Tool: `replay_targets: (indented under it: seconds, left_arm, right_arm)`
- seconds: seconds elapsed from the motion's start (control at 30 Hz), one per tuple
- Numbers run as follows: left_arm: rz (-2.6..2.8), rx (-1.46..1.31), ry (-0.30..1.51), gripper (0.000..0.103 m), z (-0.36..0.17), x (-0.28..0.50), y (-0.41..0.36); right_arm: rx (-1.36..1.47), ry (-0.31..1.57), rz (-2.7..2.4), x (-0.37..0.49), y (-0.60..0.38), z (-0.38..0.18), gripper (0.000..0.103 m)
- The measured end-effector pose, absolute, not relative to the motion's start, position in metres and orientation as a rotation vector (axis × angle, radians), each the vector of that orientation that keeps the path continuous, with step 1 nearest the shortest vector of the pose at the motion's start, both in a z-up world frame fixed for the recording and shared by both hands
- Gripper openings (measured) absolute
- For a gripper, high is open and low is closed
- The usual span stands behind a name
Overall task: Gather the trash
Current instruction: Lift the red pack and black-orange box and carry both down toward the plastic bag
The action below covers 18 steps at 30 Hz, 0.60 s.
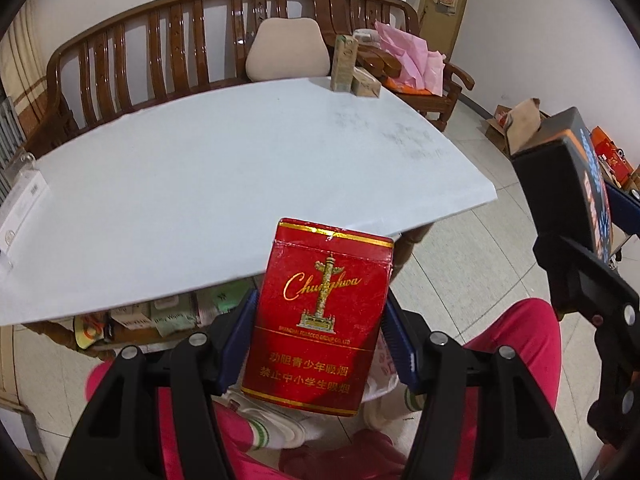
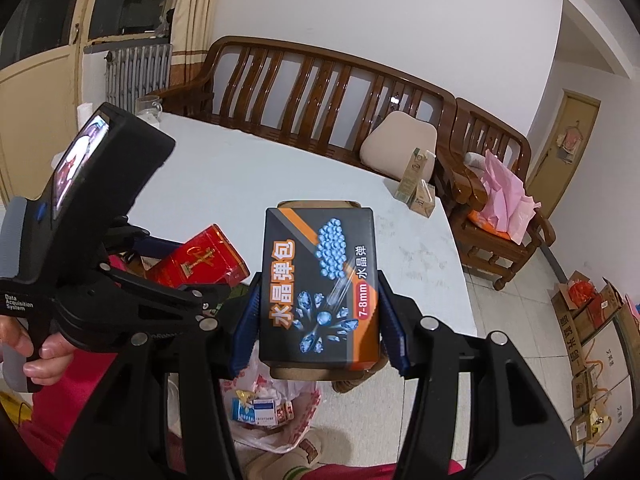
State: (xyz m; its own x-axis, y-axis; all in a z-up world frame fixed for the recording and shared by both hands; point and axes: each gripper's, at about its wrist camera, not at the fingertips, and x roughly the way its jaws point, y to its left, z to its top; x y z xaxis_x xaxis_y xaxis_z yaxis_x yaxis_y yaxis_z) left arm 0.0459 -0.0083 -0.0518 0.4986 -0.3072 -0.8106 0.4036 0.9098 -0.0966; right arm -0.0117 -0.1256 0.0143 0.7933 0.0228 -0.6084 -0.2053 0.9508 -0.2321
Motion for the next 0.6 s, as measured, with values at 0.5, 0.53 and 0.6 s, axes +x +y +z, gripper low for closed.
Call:
replay_targets:
  seconds: [0.5,0.53,0.6]
  left_arm:
    - [-0.45,0.075,1.073,0.058,-0.099,0.036,-0.013]
    - [-0.454,0.069,1.084,0.058,-0.103,0.037,-0.014]
    - [-0.454,0.067,1.105,0.058,-0.111,0.038,-0.016]
  right_arm:
    - [-0.266,0.71,0.135,-0.028,-0.115,-0.016,0.052]
    - [-0.264,0.716,0.132,-0.027,-0.115,-0.019,0.052]
    - [-0.259,0.733,0.126,-0.026,-0.116,-0.027,0.052]
